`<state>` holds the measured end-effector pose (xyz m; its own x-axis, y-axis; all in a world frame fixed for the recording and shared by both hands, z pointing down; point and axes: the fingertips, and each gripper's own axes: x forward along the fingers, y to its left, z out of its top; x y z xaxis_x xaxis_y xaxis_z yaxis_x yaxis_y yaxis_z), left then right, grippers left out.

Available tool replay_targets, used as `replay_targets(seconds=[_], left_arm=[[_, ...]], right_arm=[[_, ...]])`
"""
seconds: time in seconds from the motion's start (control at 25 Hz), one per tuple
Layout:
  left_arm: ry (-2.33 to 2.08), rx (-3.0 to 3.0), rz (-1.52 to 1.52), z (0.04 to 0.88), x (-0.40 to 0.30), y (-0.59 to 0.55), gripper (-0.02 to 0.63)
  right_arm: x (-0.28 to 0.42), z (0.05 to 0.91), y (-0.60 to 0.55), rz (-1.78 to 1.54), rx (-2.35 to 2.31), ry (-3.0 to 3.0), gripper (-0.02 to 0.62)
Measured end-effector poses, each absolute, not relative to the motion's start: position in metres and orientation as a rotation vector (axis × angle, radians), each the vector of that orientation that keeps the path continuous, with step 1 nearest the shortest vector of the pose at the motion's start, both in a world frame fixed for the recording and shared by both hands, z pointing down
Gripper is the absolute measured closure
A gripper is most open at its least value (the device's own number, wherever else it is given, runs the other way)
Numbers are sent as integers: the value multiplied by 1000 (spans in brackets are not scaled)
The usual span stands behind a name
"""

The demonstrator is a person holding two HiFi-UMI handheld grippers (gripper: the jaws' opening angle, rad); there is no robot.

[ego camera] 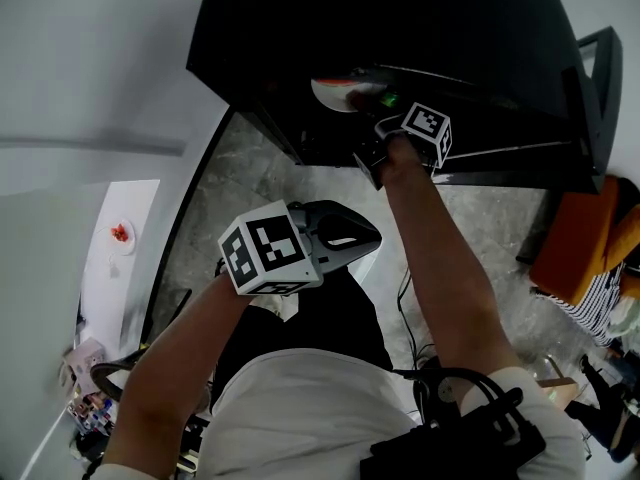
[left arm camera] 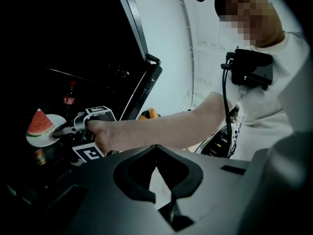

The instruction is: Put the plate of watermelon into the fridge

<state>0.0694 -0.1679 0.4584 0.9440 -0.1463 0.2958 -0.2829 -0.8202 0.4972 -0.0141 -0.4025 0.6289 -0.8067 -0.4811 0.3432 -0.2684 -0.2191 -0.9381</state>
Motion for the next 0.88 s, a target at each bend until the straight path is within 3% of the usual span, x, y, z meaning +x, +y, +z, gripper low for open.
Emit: replay_targets(seconds=[0.32,0.52,0.88], left_arm=[[-295,2520,290,449,68,-171,595],[-284,2506,280,450,66,-168,595],[-268,2482,253,449,65,-168,595]], right_arm=[[-14,630,-406,-2163,-1027,1957,561],[-16,626,-408,-2010,-1166,2271,451],[-17,624,-402,-1604,-1369,2861,411]])
